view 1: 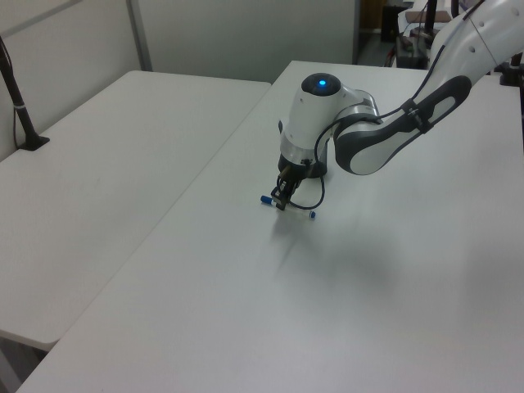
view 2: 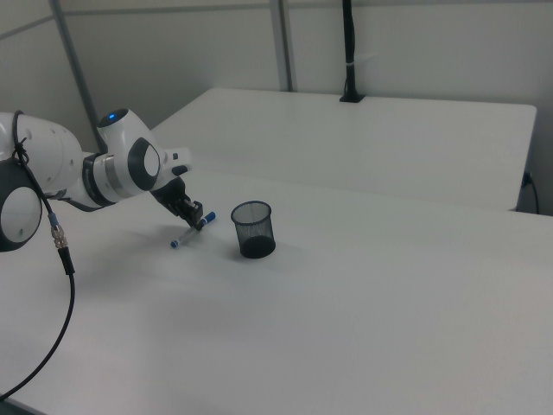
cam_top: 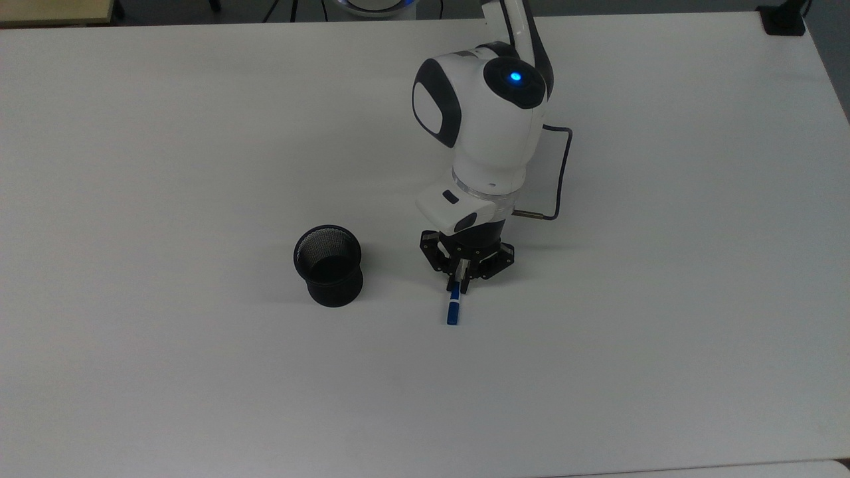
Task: Insert the marker
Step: 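Lift the marker and carry it above the black mesh cup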
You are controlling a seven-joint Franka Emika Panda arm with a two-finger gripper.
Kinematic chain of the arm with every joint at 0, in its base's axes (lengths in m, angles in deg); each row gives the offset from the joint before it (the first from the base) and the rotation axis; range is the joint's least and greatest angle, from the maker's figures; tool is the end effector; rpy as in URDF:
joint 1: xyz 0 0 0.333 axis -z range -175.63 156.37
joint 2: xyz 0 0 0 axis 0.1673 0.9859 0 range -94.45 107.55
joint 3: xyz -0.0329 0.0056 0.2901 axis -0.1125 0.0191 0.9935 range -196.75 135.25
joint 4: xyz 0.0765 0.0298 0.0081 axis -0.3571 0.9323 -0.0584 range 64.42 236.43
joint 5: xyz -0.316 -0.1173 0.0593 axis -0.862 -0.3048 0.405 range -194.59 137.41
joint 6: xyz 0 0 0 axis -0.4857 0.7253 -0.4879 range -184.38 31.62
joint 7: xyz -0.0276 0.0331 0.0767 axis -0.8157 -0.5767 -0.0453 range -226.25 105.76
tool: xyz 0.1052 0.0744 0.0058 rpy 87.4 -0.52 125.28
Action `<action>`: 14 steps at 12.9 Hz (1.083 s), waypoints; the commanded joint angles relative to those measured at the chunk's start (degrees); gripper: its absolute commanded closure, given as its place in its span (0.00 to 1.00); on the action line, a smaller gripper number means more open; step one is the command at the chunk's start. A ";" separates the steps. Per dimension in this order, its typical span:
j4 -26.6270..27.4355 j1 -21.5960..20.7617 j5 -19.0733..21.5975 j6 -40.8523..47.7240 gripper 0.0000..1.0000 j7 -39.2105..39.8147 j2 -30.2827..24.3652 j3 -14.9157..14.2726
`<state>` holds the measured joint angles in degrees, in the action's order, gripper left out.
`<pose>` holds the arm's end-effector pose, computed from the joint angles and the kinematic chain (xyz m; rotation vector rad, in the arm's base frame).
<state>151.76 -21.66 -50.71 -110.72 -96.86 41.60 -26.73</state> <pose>0.6473 0.1745 0.2935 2.9941 -0.1591 0.5171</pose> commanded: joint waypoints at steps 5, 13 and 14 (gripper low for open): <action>-2.13 0.42 -1.26 -0.96 0.84 -3.63 -4.96 -1.29; 5.32 5.95 -1.35 -0.60 0.83 -4.17 -16.84 -3.93; 6.21 6.66 -1.44 -0.69 0.83 -4.17 -17.02 -3.93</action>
<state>151.73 -16.70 -50.71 -111.17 -99.10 28.23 -30.49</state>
